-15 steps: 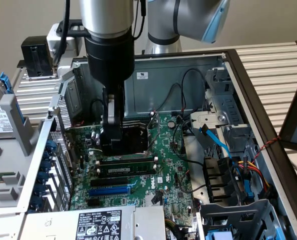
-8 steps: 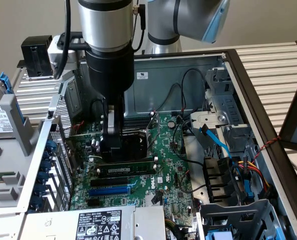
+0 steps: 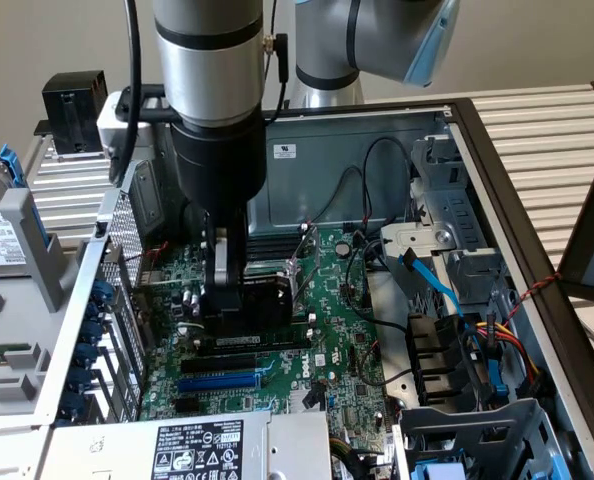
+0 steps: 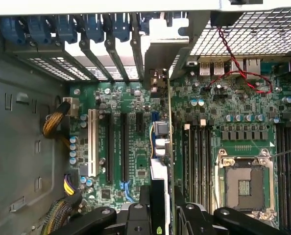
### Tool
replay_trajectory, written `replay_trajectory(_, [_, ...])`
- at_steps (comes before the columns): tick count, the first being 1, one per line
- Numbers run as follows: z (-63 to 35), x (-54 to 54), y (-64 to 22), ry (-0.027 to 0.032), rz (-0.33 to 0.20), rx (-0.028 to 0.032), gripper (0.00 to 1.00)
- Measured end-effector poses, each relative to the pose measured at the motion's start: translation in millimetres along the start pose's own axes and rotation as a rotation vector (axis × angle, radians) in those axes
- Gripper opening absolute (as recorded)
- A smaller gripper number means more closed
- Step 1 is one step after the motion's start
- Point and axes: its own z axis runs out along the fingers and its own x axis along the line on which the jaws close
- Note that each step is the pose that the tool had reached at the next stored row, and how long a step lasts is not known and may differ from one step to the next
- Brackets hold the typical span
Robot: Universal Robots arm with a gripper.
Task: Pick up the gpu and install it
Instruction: 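Insert the gpu into the slot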
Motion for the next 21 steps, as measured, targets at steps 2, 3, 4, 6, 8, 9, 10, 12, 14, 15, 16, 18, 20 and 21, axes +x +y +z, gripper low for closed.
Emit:
replay_trajectory(2, [1.1,1.8,0.6,-0.0042,0.0,-0.0004,0.28])
replay_trajectory(3, [1.4,2.2,1.1,-0.0067,0.0,-0.0006,0.28])
replay_trajectory(4, [1.6,2.6,1.3,-0.0091,0.0,-0.0008,0.28])
replay_trajectory(6, [2.8,5.1,1.2,-0.015,0.0,-0.0014,0.28])
replay_trajectory(8, [4.9,8.8,0.9,-0.0212,0.001,-0.0021,0.28])
replay_trajectory(9, [6.0,10.5,0.7,-0.0237,0.001,-0.0026,0.28])
replay_trajectory(10, [6.9,11.4,0.6,-0.0261,0.002,-0.0029,0.28])
replay_trajectory(12, [8.2,11.9,0.7,-0.0327,0.002,-0.0045,0.28])
replay_trajectory(14, [8.6,11.9,1.2,-0.0382,0.004,-0.006,0.28])
replay_trajectory(15, [8.9,12.0,1.8,-0.0406,0.005,-0.0066,0.28])
replay_trajectory(16, [9.5,12.0,2.2,-0.0419,0.006,-0.0069,0.28])
replay_trajectory(18, [10.7,12.0,3.2,-0.0428,0.009,-0.0074,0.28])
replay_trajectory(20, [11.5,12.1,3.5,-0.0432,0.01,-0.0076,0.28])
replay_trajectory(21, [11.9,12.1,3.8,-0.0433,0.011,-0.0078,0.28])
